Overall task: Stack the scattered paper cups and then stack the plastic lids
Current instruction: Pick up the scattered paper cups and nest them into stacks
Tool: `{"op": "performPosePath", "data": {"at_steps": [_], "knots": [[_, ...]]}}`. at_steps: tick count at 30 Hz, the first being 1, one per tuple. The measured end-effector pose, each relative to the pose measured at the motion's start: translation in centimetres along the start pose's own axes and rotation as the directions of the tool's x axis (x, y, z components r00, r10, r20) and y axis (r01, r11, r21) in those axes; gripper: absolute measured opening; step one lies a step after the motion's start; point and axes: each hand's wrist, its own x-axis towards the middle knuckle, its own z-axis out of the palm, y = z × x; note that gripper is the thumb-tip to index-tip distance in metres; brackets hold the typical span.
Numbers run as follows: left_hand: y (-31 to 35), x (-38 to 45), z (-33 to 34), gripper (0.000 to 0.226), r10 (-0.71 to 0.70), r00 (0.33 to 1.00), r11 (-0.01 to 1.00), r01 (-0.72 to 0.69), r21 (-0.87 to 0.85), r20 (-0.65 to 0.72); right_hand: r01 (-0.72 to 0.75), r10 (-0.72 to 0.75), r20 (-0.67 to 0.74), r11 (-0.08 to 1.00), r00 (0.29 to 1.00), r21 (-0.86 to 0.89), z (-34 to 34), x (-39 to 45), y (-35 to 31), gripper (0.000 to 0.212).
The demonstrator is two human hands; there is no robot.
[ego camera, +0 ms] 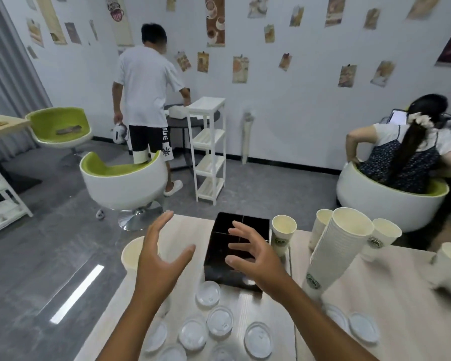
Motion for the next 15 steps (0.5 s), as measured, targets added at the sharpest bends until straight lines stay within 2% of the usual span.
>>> {"op": "performPosePath", "data": {"at_steps": [3, 8, 15], "knots": [[2.7, -1.0, 4.6, 0.070, 0.048, 0.986, 0.992, -0.029, -0.121, 0.158, 0.012, -0.013, -0.097, 1.000, 0.995, -0.012, -4.1, -2.5, -0.2, 0.074], [6.7, -4.0, 13.4, 0.065, 0.076, 0.899, 0.963, 0.046, -0.265, 0.432, 0.003, -0.006, -0.279, 1.000, 0.960, -0.008, -11.6, -8.5, 0.1, 0.074], [11.0, -9.4, 25.1, 0.057, 0.172, 0.745, 0.935, 0.084, -0.346, 0.645, -0.015, 0.058, -0.540, 0.996, 0.840, 0.084, -21.9, -18.3, 2.7, 0.079]]}}
